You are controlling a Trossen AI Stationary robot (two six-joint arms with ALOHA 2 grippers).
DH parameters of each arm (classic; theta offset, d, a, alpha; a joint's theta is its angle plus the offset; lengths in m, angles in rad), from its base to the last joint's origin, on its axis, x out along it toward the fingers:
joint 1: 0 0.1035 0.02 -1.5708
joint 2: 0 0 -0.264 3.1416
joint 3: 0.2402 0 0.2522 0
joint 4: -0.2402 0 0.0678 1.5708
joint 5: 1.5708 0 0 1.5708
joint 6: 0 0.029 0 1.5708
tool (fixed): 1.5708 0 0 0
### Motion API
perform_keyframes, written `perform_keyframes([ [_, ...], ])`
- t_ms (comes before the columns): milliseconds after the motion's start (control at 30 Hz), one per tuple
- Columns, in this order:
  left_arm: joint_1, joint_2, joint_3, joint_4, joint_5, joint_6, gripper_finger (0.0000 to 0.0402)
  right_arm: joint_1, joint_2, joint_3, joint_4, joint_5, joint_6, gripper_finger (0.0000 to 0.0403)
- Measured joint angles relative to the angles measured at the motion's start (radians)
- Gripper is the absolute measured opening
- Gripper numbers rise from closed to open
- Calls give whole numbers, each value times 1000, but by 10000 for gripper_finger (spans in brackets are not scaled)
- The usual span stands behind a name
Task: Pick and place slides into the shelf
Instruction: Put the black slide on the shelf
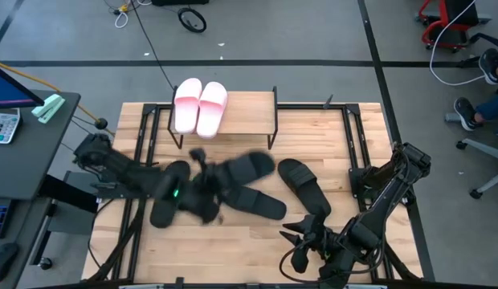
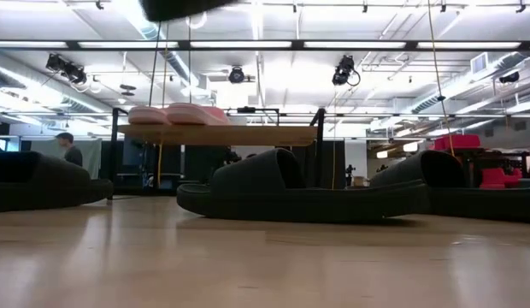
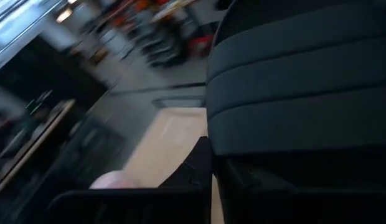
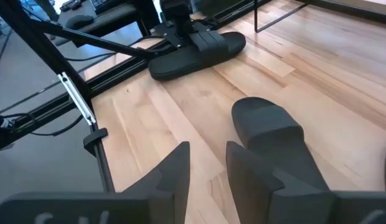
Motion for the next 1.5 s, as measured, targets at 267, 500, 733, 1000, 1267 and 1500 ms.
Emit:
perform_keyframes([
  [267,336,21,0,147,184,143,10,-1,0,0,0,1,-49,109],
  [500,528,47,0,273,249,171,11,-3,0,0,-2,1,-64,109],
  [733,632,48,-1,269,253,161,9,-3,0,-1,-1,0,-128,109],
  [1000,736,102,-1,289,360,109,9,-28,0,0,3,-2,-51,109],
  [1267,811,148,-2,325,359,135,19,-44,0,-1,11,-11,-26,109],
  [1500,850,157,-2,337,520,-13,14,-36,2,0,16,-8,-23,109],
])
